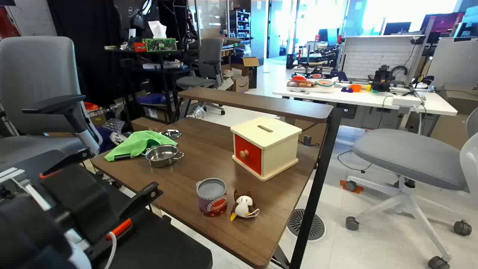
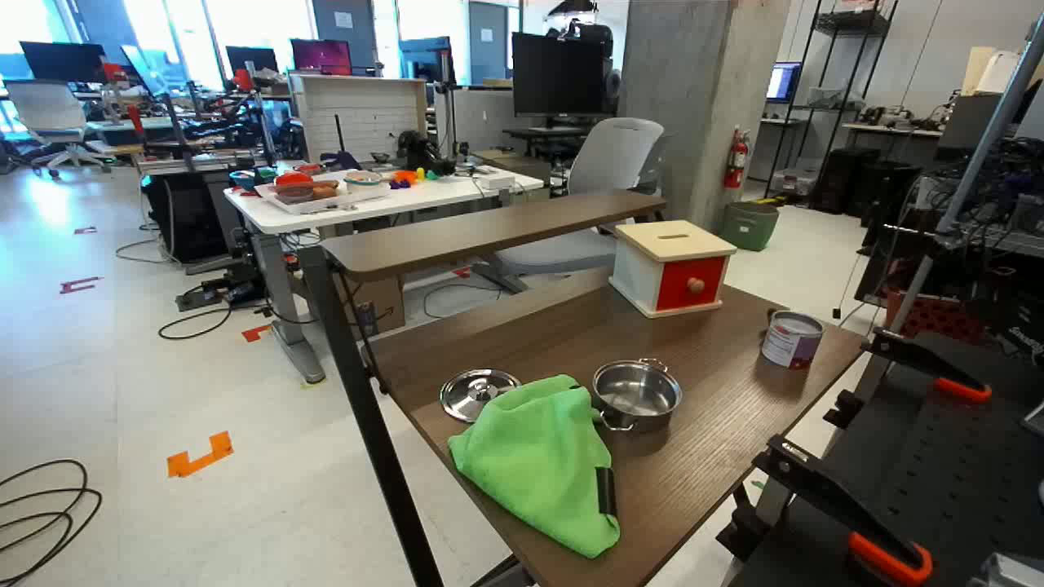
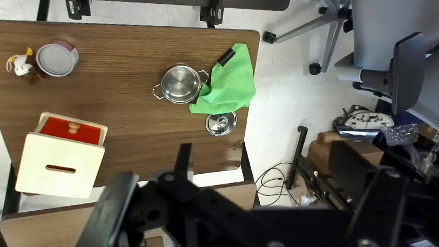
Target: Pick up the lid from the table and put it on the silver pot.
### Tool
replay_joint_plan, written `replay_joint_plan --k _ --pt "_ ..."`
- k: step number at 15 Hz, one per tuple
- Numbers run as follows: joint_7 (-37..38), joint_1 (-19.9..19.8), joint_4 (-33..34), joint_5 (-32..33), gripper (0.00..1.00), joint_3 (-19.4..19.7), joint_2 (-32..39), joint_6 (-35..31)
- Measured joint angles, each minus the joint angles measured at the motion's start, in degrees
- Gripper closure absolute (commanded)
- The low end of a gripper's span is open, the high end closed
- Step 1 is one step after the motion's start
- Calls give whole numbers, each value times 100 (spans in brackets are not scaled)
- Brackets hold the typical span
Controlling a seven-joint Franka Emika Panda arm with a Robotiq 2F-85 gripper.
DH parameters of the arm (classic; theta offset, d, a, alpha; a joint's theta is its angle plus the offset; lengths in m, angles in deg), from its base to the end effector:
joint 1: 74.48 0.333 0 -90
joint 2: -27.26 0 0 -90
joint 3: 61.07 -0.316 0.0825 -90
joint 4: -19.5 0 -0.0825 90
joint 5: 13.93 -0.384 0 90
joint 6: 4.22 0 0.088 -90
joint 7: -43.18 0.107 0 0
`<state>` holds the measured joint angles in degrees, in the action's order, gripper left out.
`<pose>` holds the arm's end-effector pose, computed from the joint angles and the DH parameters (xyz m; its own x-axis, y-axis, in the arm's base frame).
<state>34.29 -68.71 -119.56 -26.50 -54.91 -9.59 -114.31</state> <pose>0.3720 0.0073 0.5420 0.9834 0.0810 0.1623 0.1208 -0.9599 -0.2529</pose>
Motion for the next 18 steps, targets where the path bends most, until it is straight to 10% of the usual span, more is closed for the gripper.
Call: replay_joint_plan --k 13,18 --pt "177 -36 -19 -1 0 -163 142 -59" --pt "1087 -42 -19 2 0 -789 959 -1146"
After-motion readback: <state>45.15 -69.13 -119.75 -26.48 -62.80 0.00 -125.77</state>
